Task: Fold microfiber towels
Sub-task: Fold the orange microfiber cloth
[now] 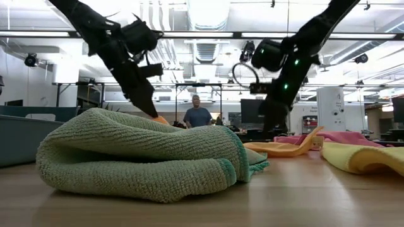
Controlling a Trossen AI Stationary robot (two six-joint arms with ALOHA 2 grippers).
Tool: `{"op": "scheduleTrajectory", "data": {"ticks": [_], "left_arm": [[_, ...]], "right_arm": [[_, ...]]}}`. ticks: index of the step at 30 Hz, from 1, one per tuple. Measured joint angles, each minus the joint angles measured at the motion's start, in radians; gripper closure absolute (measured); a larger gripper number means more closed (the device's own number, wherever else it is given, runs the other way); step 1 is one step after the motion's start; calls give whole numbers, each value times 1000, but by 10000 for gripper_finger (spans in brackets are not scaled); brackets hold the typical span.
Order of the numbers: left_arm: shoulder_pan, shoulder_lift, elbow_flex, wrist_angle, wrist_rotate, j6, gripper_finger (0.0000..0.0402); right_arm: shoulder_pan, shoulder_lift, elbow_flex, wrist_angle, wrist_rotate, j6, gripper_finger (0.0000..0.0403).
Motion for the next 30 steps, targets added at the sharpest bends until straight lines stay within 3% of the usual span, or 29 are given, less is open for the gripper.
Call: {"op": "scheduleTrajectory", "data": {"ticks": [10,15,17,22,30], "left_arm": [[1,-50,-7,-106,11,0,325],[-8,-42,-18,-110,15,-25,284],[-20,-46,-16,-118,60,-47,264],[-85,-65,-21,-120,317,-51,245],[-222,-59,-56,-124,336,-105,244]], "right_arm": [[103,-148,0,-83,1,79,394],[178,-192,0,-90,0,124,394],[217,-197,0,-109,-4,141,394],[322,-195,-4,-129,-116,170,394],[488,-183,-29,-121,-151,283,379]]}}
